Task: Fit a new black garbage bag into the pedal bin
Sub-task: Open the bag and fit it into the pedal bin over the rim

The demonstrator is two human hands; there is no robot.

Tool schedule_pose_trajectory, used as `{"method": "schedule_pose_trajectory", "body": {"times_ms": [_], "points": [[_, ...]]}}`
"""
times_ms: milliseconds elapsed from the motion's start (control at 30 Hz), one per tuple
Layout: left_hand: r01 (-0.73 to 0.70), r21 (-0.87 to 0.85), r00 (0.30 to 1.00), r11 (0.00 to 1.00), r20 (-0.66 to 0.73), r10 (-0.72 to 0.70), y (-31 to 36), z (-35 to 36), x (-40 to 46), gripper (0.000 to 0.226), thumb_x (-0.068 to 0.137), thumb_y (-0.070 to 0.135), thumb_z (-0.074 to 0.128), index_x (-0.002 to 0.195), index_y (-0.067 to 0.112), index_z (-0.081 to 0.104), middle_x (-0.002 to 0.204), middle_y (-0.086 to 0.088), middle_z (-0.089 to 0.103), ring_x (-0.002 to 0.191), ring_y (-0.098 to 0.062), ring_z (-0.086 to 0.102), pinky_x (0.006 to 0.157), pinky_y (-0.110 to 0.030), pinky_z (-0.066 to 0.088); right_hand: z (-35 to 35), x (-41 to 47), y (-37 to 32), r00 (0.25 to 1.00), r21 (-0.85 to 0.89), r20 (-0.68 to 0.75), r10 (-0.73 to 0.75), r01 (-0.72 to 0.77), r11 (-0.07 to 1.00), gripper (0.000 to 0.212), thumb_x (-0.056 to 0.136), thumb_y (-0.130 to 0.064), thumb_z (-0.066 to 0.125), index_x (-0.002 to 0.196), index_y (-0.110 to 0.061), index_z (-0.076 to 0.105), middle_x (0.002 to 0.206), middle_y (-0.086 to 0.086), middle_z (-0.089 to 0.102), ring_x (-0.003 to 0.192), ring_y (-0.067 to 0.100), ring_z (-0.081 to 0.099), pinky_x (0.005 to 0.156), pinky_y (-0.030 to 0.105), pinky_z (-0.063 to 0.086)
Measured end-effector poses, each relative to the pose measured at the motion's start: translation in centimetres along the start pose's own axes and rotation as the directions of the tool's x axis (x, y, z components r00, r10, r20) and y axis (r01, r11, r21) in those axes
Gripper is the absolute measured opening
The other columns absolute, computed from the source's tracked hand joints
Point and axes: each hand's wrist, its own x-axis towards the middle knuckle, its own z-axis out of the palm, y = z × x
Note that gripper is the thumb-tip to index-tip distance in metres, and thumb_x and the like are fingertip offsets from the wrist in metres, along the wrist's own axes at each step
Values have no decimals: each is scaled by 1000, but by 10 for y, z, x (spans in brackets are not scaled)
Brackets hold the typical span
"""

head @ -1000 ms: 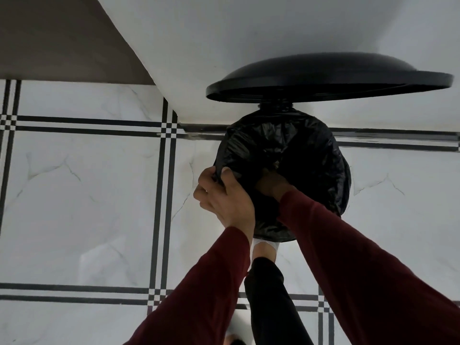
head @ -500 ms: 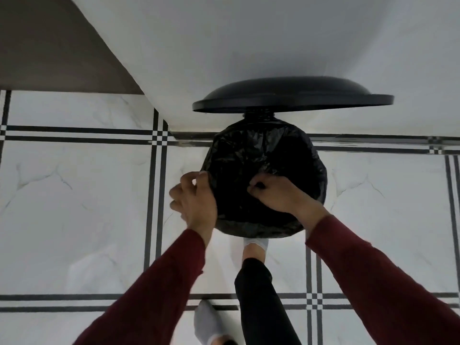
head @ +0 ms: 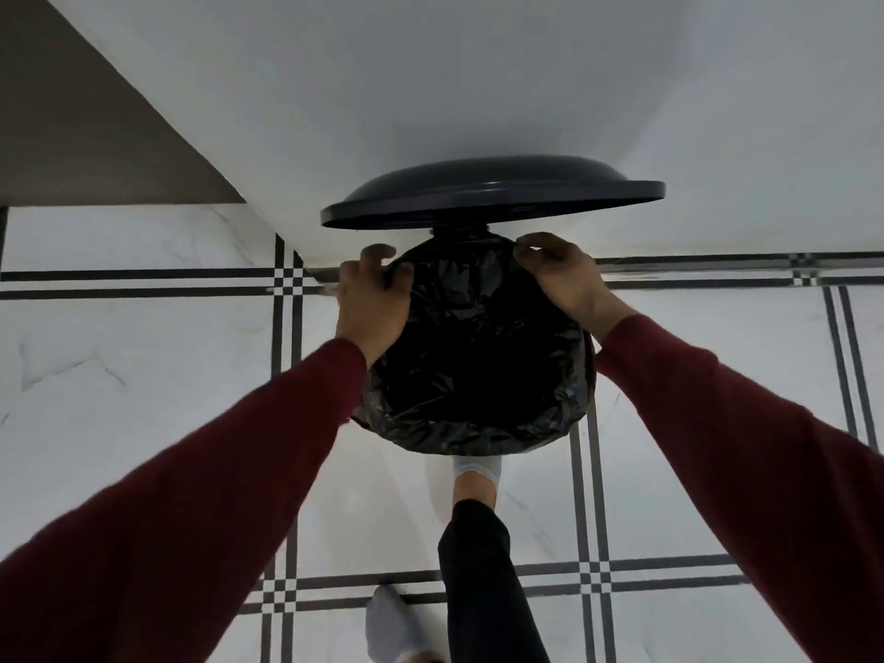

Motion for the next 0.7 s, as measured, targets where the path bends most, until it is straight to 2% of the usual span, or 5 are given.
{"method": "schedule_pose_trajectory", "body": {"times_ms": [133, 300, 433, 500, 700], "points": [[-64, 101, 991, 993, 124, 51, 7, 4, 34, 22, 103, 34, 49, 114, 31, 67, 96, -6, 68, 76, -20, 62, 68, -27, 43, 3, 29, 0, 994, 170, 31, 104, -108, 979, 27, 91, -41, 72, 109, -21, 78, 113, 0, 77, 101, 15, 72, 92, 28, 56], [58, 203, 984, 977, 154, -91, 18, 4, 50, 34, 105, 36, 44, 121, 15, 67, 128, -13, 66, 124, -37, 55, 108, -41, 42, 1, 41, -3, 961, 302, 182, 210, -258, 918, 33, 81, -44, 78, 102, -19, 82, 91, 6, 81, 81, 23, 78, 91, 38, 62], [117, 270, 976, 956, 146, -160, 32, 5, 58, 34, 105, 31, 41, 96, 6, 62, 110, -21, 64, 115, -40, 58, 97, -40, 44, 5, 50, -10, 975, 42, 66, 210, -213, 976, 46, 85, -57, 63, 102, -15, 75, 88, 3, 73, 80, 24, 70, 75, 29, 53], [153, 246, 958, 957, 201, -205, 31, 5, 62, 39, 106, 31, 38, 108, 2, 65, 104, -19, 60, 115, -39, 59, 84, -36, 42, 7, 49, -13, 984, -113, 17, 180, -177, 978, 45, 92, -58, 53, 91, -15, 67, 78, 0, 61, 75, 21, 58, 72, 30, 41], [379, -77, 911, 922, 203, -358, 7, -9, 39, 69, 98, 62, 40, 137, 9, 61, 140, -18, 62, 128, -36, 59, 111, -43, 46, -1, 47, 2, 986, 72, 37, 166, -168, 983, 47, 96, -58, 52, 110, -20, 75, 103, 4, 64, 98, 25, 60, 94, 33, 46]]}}
